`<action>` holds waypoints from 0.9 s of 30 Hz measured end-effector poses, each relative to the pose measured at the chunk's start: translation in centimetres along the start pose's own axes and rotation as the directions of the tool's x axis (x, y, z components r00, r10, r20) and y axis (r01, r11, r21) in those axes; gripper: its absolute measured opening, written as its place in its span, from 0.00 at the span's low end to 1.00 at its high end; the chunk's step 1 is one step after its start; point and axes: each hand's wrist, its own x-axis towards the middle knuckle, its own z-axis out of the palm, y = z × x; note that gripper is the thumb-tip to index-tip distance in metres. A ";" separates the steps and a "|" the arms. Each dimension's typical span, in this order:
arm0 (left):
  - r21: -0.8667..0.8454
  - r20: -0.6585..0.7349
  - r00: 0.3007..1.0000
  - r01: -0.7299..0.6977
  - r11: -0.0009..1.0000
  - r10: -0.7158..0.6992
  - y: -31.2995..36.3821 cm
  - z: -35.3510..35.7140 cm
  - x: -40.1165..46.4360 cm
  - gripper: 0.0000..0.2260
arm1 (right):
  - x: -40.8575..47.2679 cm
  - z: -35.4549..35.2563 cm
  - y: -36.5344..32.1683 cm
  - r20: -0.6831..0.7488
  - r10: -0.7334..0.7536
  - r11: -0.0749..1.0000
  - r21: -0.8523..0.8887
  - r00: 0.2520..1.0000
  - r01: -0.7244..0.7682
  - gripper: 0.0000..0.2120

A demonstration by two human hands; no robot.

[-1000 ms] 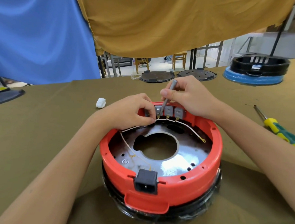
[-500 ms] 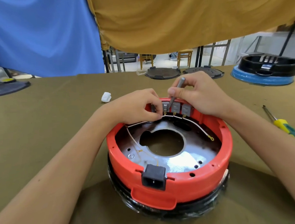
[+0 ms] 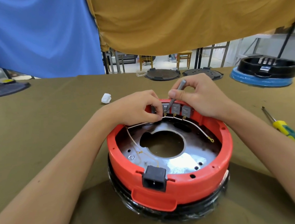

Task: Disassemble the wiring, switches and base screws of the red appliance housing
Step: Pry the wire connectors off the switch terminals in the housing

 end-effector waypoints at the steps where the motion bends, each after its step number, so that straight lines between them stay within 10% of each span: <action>1: -0.002 0.000 1.000 0.002 1.000 -0.002 0.0 0.0 0.0 0.03 | 0.0 -0.1 0.0 0.009 0.000 1.000 -0.004 1.000 0.000 0.07; 27: -0.008 0.019 1.000 -0.004 1.000 0.004 0.2 -0.1 -0.3 0.05 | 0.4 0.3 0.5 -0.001 0.081 0.989 0.125 0.997 -0.080 0.10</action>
